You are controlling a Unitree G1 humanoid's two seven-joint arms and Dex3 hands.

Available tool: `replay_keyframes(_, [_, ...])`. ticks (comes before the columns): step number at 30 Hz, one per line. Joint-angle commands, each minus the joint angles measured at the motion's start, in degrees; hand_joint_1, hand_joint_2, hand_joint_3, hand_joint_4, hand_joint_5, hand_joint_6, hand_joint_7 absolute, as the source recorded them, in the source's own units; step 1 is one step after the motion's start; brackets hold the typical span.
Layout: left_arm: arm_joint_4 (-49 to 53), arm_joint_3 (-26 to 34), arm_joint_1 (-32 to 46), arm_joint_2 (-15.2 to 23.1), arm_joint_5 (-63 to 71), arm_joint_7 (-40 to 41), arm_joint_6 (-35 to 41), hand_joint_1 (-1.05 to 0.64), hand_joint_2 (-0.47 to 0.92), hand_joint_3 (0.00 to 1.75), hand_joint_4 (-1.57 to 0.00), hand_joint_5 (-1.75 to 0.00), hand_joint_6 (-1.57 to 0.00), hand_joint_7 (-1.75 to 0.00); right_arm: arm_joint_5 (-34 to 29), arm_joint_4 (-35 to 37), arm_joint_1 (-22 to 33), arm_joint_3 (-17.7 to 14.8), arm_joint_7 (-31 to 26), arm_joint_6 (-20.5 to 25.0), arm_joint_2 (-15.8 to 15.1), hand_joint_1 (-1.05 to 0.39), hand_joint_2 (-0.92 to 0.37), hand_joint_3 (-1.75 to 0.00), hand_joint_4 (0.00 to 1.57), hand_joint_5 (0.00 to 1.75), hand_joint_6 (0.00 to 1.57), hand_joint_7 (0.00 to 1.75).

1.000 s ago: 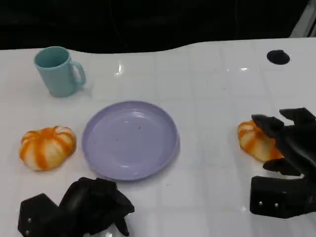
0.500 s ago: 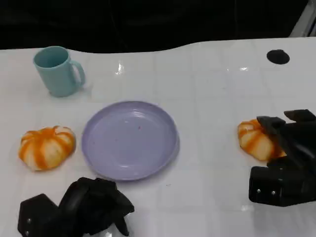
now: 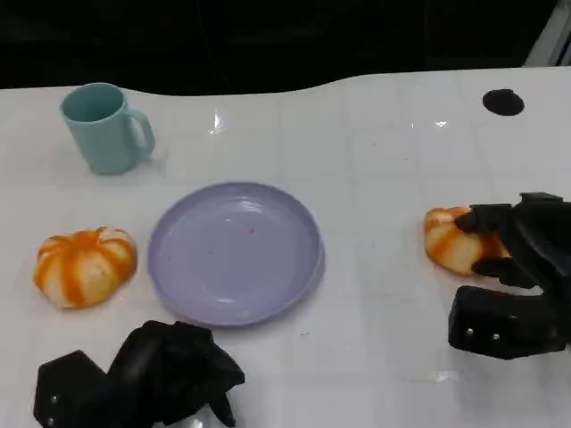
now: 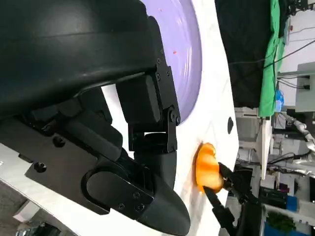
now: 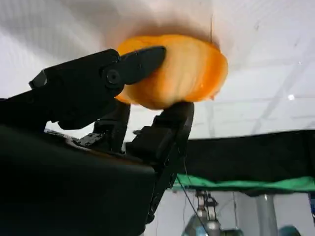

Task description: Grasp the bread from the table and place it into the plate.

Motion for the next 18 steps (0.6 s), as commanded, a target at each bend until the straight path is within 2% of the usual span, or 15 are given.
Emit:
replay_keyframes(1, [-0.78, 0.41, 0.68, 0.47, -0.22, 0.38, 0.7, -1.05, 0.81, 0.0, -1.46, -1.01, -1.56, -0.51, 0.22, 2.83, -1.53, 0.72, -4.39, -1.15, -0.44, -0.14, -0.85, -0.12, 0.92, 1.74, 0.71, 1.73])
replay_keyframes(4, [-0.68, 0.36, 0.64, 0.53, 0.08, 0.55, 0.39, -1.05, 0.81, 0.0, -1.46, -1.01, -1.56, -0.51, 0.76, 4.0, -2.02, 0.76, -5.63, -1.36, -0.12, -0.14, -0.83, -0.14, 0.91, 1.75, 0.68, 1.74])
replay_keyframes(5, [-0.6, 0.34, 0.6, 0.55, 0.12, 0.52, 0.34, -1.05, 0.81, 0.0, -1.47, -1.01, -1.56, -0.51, 0.99, 4.37, -2.09, 0.66, -6.33, -1.88, -0.04, -0.14, -0.76, -0.28, 0.9, 1.75, 0.67, 1.75])
replay_keyframes(6, [-0.46, 0.35, 0.54, 0.54, 0.06, 0.41, 0.25, -1.05, 0.81, 0.01, -1.47, -1.01, -1.56, -0.51, 1.23, 4.62, -2.13, 0.56, -6.9, -2.28, 0.03, -0.14, -0.58, -0.62, 0.9, 1.75, 0.68, 1.75])
replay_keyframes(8, [-0.19, 0.37, 0.45, 0.47, -0.04, 0.25, 0.03, -1.05, 0.82, 0.01, -1.46, -1.01, -1.56, -0.5, 1.54, 4.9, -2.16, 0.39, -7.92, -2.64, 0.2, -0.14, -0.45, -0.86, 0.9, 1.75, 0.68, 1.75])
replay_keyframes(10, [0.06, 0.36, 0.38, 0.48, 0.09, 0.32, -0.17, -1.05, 0.82, 0.01, -1.46, -1.01, -1.56, -0.5, 1.41, 4.88, -2.2, 0.54, -9.47, -2.74, 0.35, -0.14, -0.41, -0.91, 0.9, 1.75, 0.68, 1.75])
replay_keyframes(14, [0.61, 0.41, 0.18, 0.4, 0.29, 0.58, -0.47, -1.05, 0.81, 0.0, -1.46, -1.01, -1.56, -0.5, 1.89, 2.99, -2.11, 0.43, -10.31, -3.22, 0.67, -0.12, -0.41, -0.97, 0.92, 1.75, 0.7, 1.75])
replay_keyframes(18, [1.38, 0.33, -0.13, 0.33, 0.62, 0.74, -1.04, -1.05, 0.82, 0.01, -1.46, -1.02, -1.56, -0.51, 3.7, -0.8, -1.95, -0.44, -9.55, -5.54, 1.32, -0.13, -0.4, -1.16, 0.94, 1.75, 0.73, 1.75])
